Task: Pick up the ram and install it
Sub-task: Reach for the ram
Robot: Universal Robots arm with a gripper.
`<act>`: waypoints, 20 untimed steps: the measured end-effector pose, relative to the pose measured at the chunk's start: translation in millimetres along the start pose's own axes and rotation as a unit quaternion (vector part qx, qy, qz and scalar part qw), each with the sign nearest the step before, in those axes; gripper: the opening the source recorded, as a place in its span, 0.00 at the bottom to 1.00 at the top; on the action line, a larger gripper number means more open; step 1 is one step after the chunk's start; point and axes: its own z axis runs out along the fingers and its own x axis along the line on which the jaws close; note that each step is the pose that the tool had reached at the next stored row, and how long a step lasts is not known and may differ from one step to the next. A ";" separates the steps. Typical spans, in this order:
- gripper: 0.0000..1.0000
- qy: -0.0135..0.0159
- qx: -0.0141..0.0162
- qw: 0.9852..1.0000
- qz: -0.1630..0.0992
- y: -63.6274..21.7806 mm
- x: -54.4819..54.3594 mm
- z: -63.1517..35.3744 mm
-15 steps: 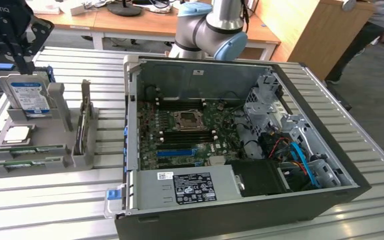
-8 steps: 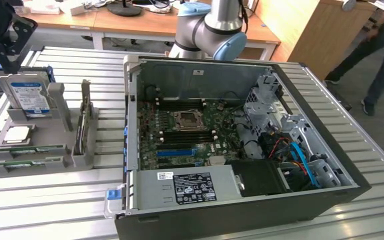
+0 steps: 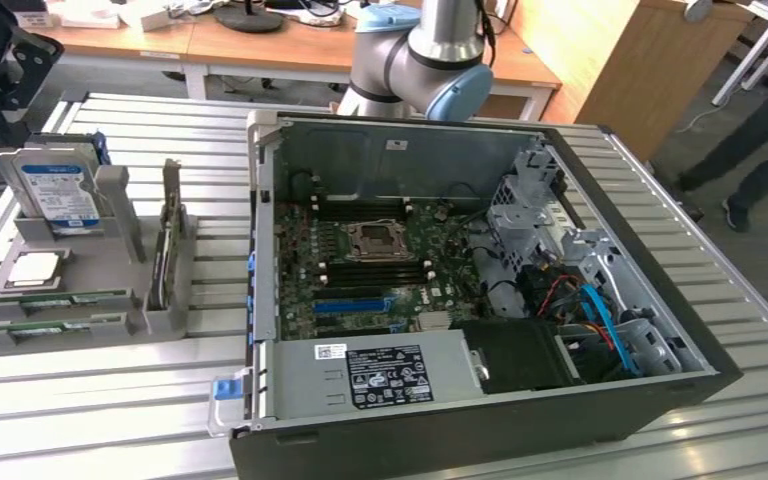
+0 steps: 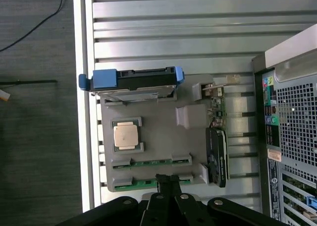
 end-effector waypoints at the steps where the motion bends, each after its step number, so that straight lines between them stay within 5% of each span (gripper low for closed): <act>1: 0.11 0.000 0.000 1.000 0.000 0.0 0.0 0.0; 20: 0.11 0.000 0.000 1.000 0.000 -15.4 -1.1 -0.7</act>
